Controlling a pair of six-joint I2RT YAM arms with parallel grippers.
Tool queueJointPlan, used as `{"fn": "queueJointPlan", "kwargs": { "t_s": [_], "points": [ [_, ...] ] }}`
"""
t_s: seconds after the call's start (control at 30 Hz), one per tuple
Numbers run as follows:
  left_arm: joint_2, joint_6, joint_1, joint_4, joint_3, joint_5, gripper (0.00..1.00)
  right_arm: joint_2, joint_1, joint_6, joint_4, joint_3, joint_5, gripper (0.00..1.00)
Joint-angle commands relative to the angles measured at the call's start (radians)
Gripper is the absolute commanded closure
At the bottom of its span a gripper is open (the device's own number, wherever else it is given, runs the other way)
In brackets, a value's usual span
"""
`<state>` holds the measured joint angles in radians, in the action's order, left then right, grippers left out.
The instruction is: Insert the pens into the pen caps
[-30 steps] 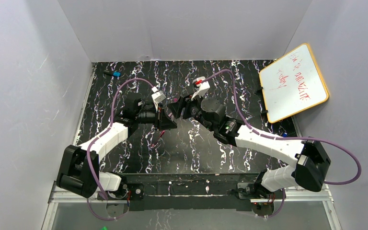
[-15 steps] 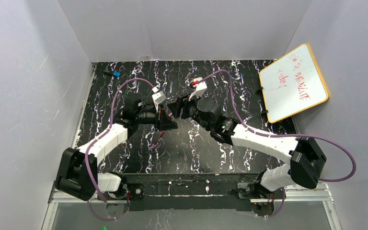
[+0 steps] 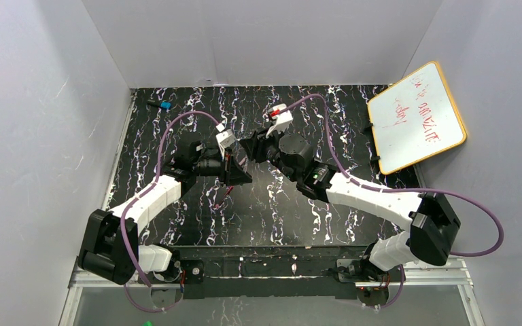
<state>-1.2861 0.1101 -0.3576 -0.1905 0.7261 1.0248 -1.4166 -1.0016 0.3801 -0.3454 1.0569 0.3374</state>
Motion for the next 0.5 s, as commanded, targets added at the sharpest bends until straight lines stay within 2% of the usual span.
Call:
{"fn": "queueJointPlan", "kwargs": {
  "t_s": [0.0, 0.3, 0.37, 0.47],
  "points": [
    [0.028, -0.019, -0.006, 0.023, -0.007, 0.004, 1.0, -0.015, -0.003, -0.017, -0.055, 0.045, -0.004, 0.59],
    [0.032, -0.035, -0.006, 0.037, 0.001, -0.017, 1.0, -0.023, -0.003, 0.002, -0.041, 0.033, -0.023, 0.7],
    [0.034, -0.043, -0.006, 0.037, 0.01, -0.034, 1.0, -0.038, -0.003, 0.008, -0.01, 0.043, -0.037, 0.88],
    [0.032, -0.053, -0.006, 0.044, 0.05, -0.052, 1.0, -0.048, -0.002, 0.023, 0.012, 0.041, -0.051, 0.98]
  ]
}}
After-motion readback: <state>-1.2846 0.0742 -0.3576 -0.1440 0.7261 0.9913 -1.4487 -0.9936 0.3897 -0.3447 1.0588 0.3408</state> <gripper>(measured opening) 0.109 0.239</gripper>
